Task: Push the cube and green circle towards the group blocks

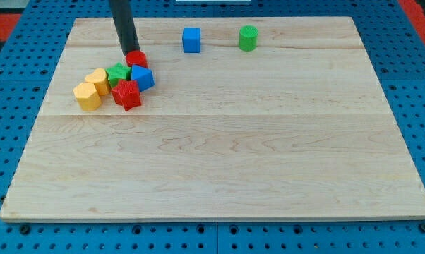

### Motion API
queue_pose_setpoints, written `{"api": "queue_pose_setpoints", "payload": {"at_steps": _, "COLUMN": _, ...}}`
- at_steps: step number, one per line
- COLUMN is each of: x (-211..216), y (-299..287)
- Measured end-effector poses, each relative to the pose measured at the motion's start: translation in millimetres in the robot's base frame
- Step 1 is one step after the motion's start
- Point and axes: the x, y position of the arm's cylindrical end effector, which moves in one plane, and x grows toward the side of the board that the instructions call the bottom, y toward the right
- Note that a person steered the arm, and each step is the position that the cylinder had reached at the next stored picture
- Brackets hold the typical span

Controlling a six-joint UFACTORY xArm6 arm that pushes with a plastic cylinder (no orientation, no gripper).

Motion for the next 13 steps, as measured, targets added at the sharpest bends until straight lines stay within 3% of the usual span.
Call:
{"api": "queue_pose_setpoints", "payload": {"at_steps": 2, "x": 18, "y": 157}}
{"api": "queue_pose_setpoints", "payload": {"at_steps": 3, "x": -12, "y": 271}}
{"api": "queue_pose_setpoints", "payload": {"at_steps": 4, "x": -57, "y": 262}}
{"api": "queue_pose_setpoints", "payload": {"at_steps": 6, "x": -31, "y": 108}}
{"api": "queue_pose_setpoints", "payload": {"at_steps": 8, "x": 0, "y": 89}}
{"api": "queue_pose_setpoints", "payload": {"at_steps": 10, "x": -71, "y": 116}}
{"api": "queue_pose_setpoints", "payload": {"at_steps": 11, "x": -73, "y": 34}}
{"api": "queue_pose_setpoints", "payload": {"at_steps": 12, "x": -28, "y": 20}}
{"api": "queue_pose_setpoints", "payload": {"at_steps": 13, "x": -69, "y": 15}}
